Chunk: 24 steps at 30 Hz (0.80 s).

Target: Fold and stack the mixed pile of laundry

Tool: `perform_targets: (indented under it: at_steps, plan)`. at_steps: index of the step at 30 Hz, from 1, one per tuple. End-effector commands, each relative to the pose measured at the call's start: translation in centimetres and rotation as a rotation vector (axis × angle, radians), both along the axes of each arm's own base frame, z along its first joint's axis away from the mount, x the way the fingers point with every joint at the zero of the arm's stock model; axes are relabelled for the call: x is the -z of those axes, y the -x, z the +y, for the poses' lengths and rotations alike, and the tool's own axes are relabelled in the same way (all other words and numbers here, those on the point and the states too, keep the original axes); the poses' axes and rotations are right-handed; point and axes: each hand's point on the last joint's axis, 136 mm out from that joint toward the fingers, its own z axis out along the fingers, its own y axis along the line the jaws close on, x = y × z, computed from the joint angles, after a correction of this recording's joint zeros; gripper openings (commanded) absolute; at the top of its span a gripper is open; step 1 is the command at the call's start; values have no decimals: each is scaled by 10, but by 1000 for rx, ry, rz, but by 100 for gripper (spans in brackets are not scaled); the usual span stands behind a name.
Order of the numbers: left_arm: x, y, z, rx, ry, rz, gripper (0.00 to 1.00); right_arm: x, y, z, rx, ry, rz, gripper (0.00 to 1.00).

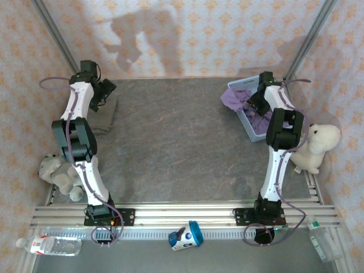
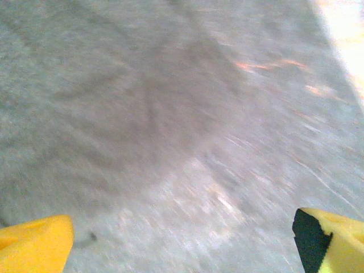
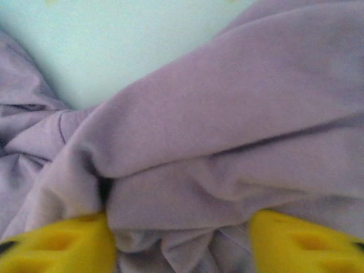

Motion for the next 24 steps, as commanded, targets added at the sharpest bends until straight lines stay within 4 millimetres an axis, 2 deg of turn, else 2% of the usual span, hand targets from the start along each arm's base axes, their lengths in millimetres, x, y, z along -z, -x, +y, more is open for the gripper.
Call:
perform_targets:
  at_steps: [1,2,6,9,11,15,17,19,22,24]
  plan:
    - [-43,18,-26,86,-48,-85,100,-17,-9,2,29,-53,-38,13]
    - [-49,23,-34,100,-52,-100,99,-26,-13,2,25,-57,-63,2]
    - [-55,53,-62,122,-54,-138,98,-101,-21,-1,-12,-7,-213,0]
    - [-48,80,-86,132,-36,-159,97,-183,-15,0,-43,24,-378,0]
    - [-39,95,-100,141,-8,-163,97,-232,-7,9,-74,-2,-491,0]
    - [-26,115,-125,181,37,-197,97,-332,15,56,-228,-192,-740,0]
    - [-23,126,-129,173,36,-200,97,-379,31,79,-303,-283,-847,0]
    - [-23,136,-129,156,23,-197,97,-430,53,103,-381,-347,-955,0]
    - [-24,147,-122,112,4,-188,98,-493,93,145,-521,-415,-1083,0]
    - [-26,156,-114,75,-20,-175,98,-522,119,170,-606,-445,-1131,0]
